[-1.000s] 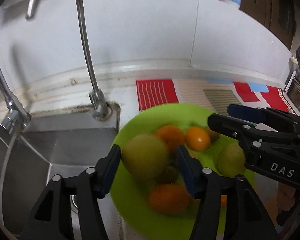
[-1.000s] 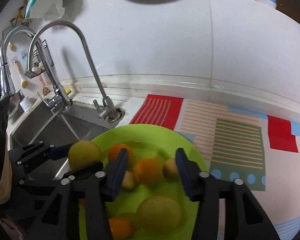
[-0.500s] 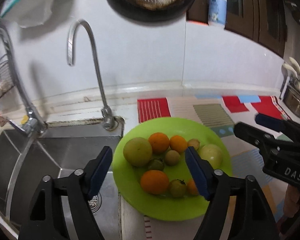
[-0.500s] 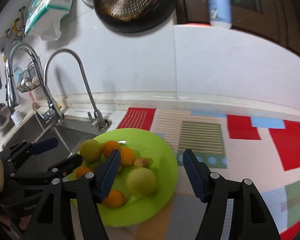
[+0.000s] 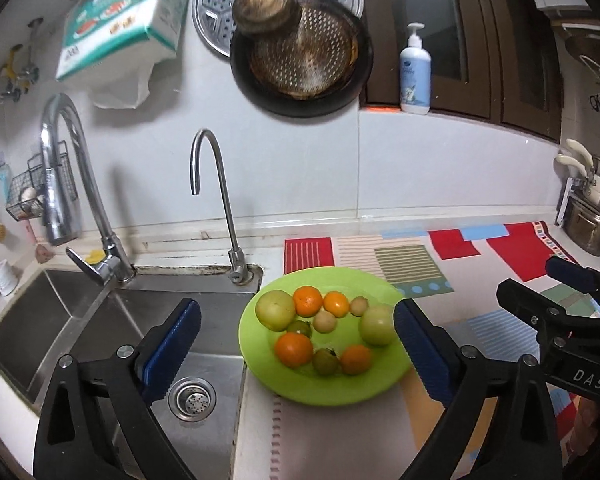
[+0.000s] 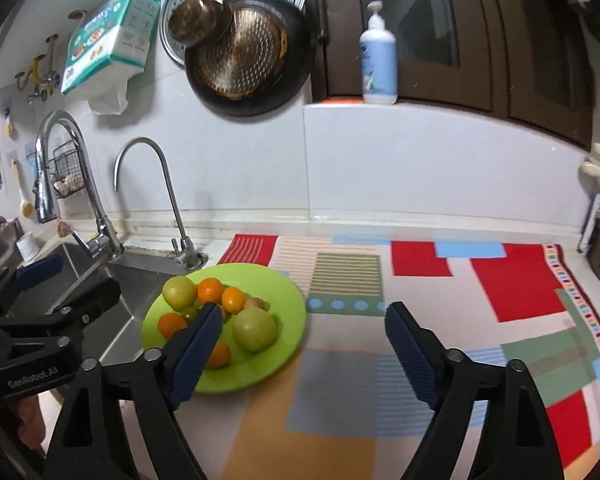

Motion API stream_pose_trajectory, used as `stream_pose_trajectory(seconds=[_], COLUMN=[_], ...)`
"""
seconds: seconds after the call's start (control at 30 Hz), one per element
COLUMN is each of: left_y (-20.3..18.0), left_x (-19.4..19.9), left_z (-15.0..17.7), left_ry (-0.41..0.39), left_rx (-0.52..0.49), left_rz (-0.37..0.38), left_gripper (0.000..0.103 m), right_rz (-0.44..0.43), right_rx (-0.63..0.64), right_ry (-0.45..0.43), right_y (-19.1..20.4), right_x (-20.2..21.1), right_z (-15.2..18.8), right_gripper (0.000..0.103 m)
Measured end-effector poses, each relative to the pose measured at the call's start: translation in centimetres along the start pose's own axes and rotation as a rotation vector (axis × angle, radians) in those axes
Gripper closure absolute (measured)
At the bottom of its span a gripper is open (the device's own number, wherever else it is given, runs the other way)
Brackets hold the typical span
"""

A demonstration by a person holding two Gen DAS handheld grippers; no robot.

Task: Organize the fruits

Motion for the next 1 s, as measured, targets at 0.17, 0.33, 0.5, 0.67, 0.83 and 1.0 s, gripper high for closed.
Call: stream_pose_trajectory(seconds=[0.17, 0.33, 0.5, 0.67, 0.83, 1.0], left_y=[-0.8, -1.2, -1.4, -1.5, -1.5, -1.7], left_x=[3.3, 6.5, 9.4, 12.2, 14.8, 16.9], left_z=[0.7, 1.5, 2.5, 3.2, 4.0, 5.0], left_ry=[-0.011, -0.029, -0.041, -0.062, -0.074, -0.077], left_rx=[0.008, 0.018, 0.022, 0.026, 0.031, 0.026], left_rz=[0.002, -0.006, -0.007, -0.006, -0.012, -0.012], left_gripper=[0.003, 0.002, 0.002, 0.000, 0.000, 0.000], right_rz=[-0.005, -0.006, -0.005, -0.004, 0.000, 0.006], right_rx=[-0.003, -0.007, -0.001, 0.004, 0.008, 0.011], right_ry=[-0.019, -0.039, -0.051, -0.056, -0.064, -0.067], right_y=[-0.3, -0.2, 0.1, 0.5, 0.8, 1.2], right_x=[3.6, 6.6, 9.6, 12.4, 14.8, 17.0], right_z=[0.8, 1.6, 2.7, 3.8, 4.8, 5.8], right_gripper=[0.017, 0.016, 0.016, 0.016, 0.016, 0.016])
Point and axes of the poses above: each gripper's, at about its wrist camera, not at the fingertips, and x roughly against the way its jaws point, y to its left, z to its underside, the point moved 3 cm from there along -x, roughly the way its jaws point, and after that the axes turned 12 degrees about -z, right-handed, at the moved point
